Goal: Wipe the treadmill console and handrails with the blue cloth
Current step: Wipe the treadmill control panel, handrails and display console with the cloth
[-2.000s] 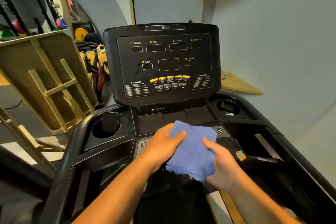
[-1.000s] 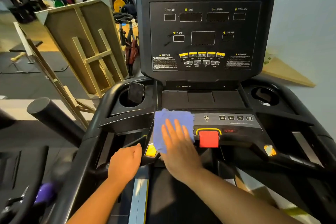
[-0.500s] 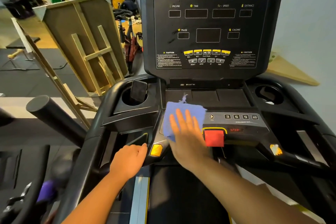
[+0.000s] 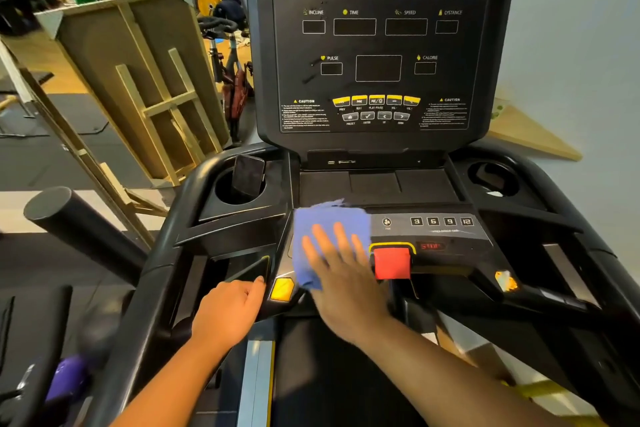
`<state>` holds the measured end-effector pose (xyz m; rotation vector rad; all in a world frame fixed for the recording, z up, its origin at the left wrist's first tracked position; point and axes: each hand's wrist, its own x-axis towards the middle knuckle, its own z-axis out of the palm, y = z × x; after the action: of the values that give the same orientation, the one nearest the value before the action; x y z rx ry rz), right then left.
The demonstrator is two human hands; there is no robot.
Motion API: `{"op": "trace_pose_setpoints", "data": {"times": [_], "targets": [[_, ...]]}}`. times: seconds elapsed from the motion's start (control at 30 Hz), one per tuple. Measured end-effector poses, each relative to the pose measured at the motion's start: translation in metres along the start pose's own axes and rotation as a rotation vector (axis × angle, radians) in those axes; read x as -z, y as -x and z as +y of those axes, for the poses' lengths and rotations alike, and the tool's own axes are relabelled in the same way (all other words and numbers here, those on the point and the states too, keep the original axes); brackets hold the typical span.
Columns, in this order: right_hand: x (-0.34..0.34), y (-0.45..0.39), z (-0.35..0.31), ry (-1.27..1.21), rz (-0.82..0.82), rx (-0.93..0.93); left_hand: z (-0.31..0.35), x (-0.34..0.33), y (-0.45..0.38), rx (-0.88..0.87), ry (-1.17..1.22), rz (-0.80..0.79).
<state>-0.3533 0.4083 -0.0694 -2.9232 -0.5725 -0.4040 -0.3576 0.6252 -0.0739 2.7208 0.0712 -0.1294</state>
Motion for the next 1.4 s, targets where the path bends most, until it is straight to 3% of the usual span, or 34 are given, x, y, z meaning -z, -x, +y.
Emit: {"op": "trace_pose_setpoints", "data": {"times": [0.07, 0.13, 0.27, 0.37, 0.5, 0.63, 0.7, 0.77, 0.87, 0.93, 1.0, 1.1, 1.27, 1.4], "targets": [[0.006, 0.006, 0.012, 0.014, -0.045, 0.197, 0.001, 0.001, 0.000, 0.003, -0.008, 0.012], [0.013, 0.017, 0.036, 0.036, -0.058, 0.265, 0.001, 0.001, 0.001, 0.010, -0.001, 0.004], [0.016, 0.032, 0.073, -0.102, 0.046, -0.063, 0.001, -0.001, 0.001, 0.020, 0.004, 0.013], [0.009, 0.013, 0.037, -0.039, 0.089, -0.235, 0.002, -0.001, 0.001, 0.001, -0.024, 0.038], [0.000, -0.003, 0.003, -0.014, 0.001, 0.076, 0.001, -0.001, 0.001, 0.006, -0.016, 0.037], [0.008, 0.018, 0.042, 0.030, -0.087, 0.269, 0.003, 0.000, 0.001, 0.014, -0.006, 0.035], [0.011, 0.033, 0.069, -0.028, -0.045, 0.158, 0.003, 0.000, 0.002, 0.020, 0.002, 0.030], [0.016, 0.042, 0.090, -0.126, -0.005, -0.077, 0.003, 0.000, 0.003, 0.026, 0.009, 0.024], [0.013, 0.038, 0.079, -0.057, 0.056, -0.302, 0.001, -0.002, 0.002, 0.021, 0.005, 0.031], [0.011, 0.031, 0.062, -0.097, 0.066, -0.260, 0.002, -0.003, 0.001, 0.022, -0.004, 0.045], [0.011, 0.031, 0.060, -0.109, 0.032, -0.087, 0.001, -0.003, 0.000, 0.015, -0.018, 0.050], [0.021, 0.043, 0.094, -0.131, -0.008, 0.018, -0.001, -0.006, -0.001, 0.012, -0.006, 0.039], [0.030, 0.084, 0.159, -0.019, 0.137, -0.464, -0.001, -0.007, -0.001, 0.027, 0.014, 0.053], [0.020, 0.073, 0.143, 0.070, 0.172, -0.680, -0.001, -0.007, 0.000, 0.040, 0.040, 0.046]]}}
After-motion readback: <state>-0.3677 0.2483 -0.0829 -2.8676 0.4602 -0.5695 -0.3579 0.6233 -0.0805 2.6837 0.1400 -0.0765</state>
